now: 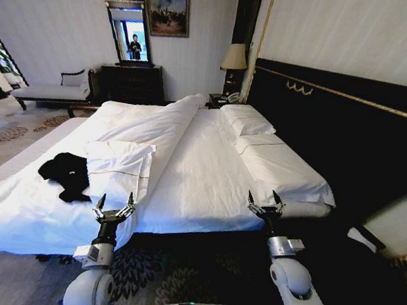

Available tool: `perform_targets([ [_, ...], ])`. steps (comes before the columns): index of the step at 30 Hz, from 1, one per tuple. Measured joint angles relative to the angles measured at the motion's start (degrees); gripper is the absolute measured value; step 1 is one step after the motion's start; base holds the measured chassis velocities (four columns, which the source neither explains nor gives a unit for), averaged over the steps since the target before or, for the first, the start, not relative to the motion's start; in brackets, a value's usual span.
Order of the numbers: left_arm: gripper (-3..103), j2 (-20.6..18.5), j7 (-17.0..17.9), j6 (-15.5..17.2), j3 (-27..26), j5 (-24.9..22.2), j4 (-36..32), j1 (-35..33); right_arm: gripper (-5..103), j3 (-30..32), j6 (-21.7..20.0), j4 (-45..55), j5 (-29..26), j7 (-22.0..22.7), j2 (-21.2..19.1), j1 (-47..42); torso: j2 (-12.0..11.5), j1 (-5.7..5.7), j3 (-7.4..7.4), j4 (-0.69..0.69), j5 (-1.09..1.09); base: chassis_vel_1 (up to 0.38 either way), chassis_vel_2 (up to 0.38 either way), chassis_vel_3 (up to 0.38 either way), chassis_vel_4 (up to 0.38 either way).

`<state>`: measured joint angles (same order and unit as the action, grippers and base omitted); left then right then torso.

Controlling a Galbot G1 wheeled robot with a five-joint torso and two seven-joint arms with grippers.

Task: Fold the clothes on the bed.

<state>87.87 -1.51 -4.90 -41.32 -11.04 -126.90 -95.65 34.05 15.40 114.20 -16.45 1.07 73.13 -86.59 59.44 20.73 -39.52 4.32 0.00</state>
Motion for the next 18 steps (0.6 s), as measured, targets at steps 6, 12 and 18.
perform_targets([
  [6,100,0.1,0.0,-0.1,0.0,0.1,0.1,0.0,100,0.0,0.3,-0.1,-0.2,0.1,0.0,0.1,0.0,0.0,0.0,0.01,0.0,-0.025,0.028,0.027,-0.034],
  [12,100,0.1,0.0,-0.2,0.0,0.1,0.1,-0.1,100,0.0,0.3,-0.3,0.4,0.1,0.2,0.1,0.0,-0.04,0.02,0.02,0.0,0.0,0.0,0.0,0.0],
  [18,100,0.1,0.0,-0.4,-0.1,0.2,0.0,-0.3,100,0.0,0.3,-0.3,1.1,0.2,0.4,0.2,0.0,-0.01,0.0,0.01,0.0,0.0,0.0,0.0,0.0],
])
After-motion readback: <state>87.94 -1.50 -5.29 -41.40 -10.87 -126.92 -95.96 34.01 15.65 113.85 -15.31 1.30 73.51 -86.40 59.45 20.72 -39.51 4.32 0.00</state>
